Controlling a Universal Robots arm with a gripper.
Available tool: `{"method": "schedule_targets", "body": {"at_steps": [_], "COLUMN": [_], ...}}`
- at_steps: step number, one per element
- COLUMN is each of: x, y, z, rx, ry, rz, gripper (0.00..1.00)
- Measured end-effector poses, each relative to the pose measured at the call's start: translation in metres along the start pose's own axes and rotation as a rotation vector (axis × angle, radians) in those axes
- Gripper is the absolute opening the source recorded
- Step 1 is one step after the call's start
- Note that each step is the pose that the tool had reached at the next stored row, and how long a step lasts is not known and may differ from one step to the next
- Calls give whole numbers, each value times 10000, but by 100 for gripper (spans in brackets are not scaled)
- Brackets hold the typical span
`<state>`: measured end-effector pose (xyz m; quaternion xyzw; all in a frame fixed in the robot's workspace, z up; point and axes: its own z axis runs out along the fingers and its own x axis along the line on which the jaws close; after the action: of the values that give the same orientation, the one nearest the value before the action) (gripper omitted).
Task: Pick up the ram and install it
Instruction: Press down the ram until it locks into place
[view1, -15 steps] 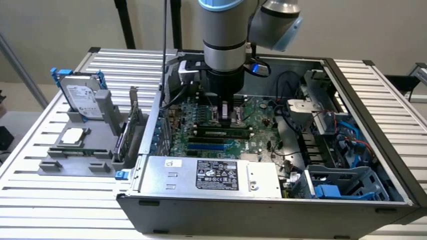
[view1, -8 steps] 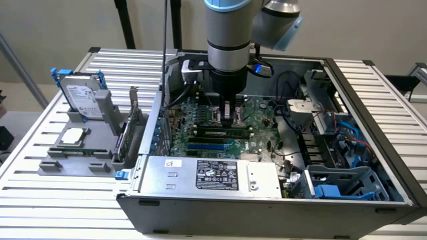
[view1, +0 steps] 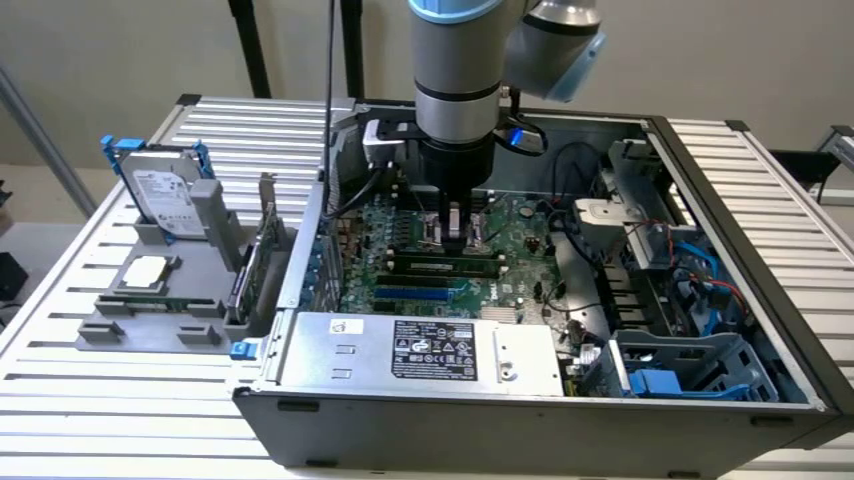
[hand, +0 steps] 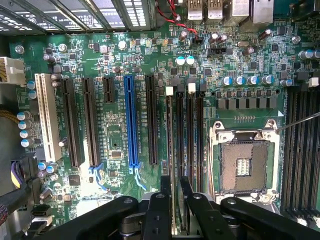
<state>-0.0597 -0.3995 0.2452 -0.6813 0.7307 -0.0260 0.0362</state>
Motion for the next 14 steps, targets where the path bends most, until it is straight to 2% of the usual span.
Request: {"method": "schedule_targets", "body": {"at_steps": [5,7,10,11,13,14], "x": [0,0,0,-1,-3,-4], "y": [0,0,-4,-14,-40,-52], "z": [0,0,2,5,16,19], "rx": [0,0,-4,-48,-215,-334], "ry": [0,1,0,2,13,23], "rz": [0,0,-1,-4,-12,-15], "gripper": [21,13,11,11,11,11]}}
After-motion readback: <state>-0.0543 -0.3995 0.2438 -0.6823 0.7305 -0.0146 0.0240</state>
